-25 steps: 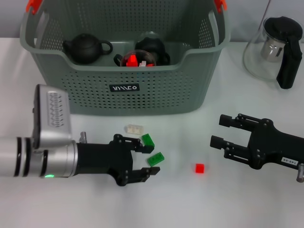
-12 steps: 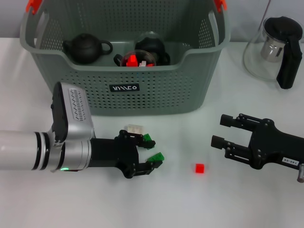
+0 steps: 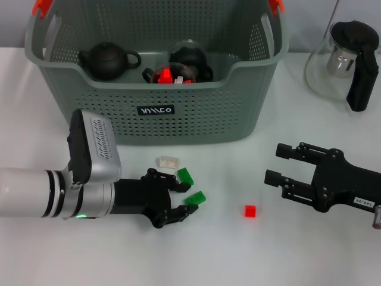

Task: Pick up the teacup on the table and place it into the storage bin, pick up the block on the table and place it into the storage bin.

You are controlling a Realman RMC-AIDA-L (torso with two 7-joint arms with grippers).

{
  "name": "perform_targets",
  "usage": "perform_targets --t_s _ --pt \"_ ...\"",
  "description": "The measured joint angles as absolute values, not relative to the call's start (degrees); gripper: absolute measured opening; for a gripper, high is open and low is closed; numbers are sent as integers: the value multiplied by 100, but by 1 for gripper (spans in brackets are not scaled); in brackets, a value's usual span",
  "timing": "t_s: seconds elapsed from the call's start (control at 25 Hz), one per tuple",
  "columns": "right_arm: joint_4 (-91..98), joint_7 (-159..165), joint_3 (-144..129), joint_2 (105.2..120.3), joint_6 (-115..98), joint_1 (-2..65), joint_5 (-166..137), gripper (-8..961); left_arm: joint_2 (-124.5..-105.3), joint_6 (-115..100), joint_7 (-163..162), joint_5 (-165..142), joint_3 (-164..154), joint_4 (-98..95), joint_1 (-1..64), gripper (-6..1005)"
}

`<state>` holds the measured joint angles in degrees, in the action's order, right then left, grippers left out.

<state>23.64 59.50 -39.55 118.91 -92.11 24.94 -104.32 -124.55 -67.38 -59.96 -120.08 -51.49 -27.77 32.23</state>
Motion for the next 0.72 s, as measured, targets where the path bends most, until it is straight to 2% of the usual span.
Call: perform_targets --t_s 0.28,0.72 --pt "2364 5950 -3955 11892 -9211 2479 -10434 683 -12463 -6675 -6019 -11964 -5224 -2718 3241 413" --pt "2364 5950 -3955 11887 -9240 2438 -10434 683 -12458 -6732 -6325 -11924 -5210 -2803 3249 218"
